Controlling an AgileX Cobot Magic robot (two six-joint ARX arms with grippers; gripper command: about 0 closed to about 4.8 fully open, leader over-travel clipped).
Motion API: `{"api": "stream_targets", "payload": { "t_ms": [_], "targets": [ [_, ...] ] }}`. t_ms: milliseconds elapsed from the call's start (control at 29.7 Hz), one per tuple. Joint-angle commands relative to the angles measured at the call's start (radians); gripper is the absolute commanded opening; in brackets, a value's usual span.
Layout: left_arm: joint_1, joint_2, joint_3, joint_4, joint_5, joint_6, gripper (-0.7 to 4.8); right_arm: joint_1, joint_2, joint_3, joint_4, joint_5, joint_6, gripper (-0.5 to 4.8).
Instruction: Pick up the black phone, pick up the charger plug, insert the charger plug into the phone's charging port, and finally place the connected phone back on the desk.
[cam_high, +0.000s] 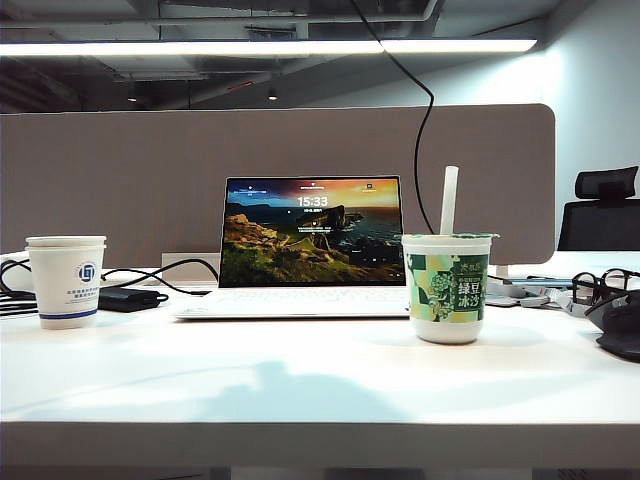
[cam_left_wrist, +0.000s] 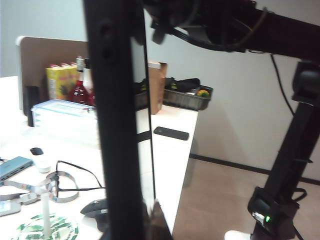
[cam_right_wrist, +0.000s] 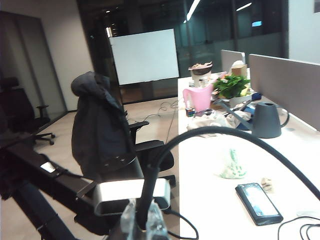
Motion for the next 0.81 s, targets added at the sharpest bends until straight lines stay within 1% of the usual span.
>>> {"api": "stream_targets", "payload": {
  "t_ms": [34,236,572,808],
  "targets": [
    [-0.005,0.0,0.009,0.035,-0.002,0.013,-0.06,0.002,-0.004,0.003,0.017,-0.042,-0.049,-0.01],
    [-0.008,0.001,0.009,0.035,-0.002,0.016,-0.06,0.014,-0.004,0.001,0.016,-0.052,-0.101,-0.01],
    [-0.007,0.001,0.009,0.035,-0.003,0.039,-0.06,0.028,0.019,0.001,0.025,-0.05,-0.103,-0.01],
    [-0.007,0.001,0.009,0.058,-0.02,0.039,-0.06,0.051,0.02,0.001,0.029,-0.015,-0.124,-0.01]
  ]
}}
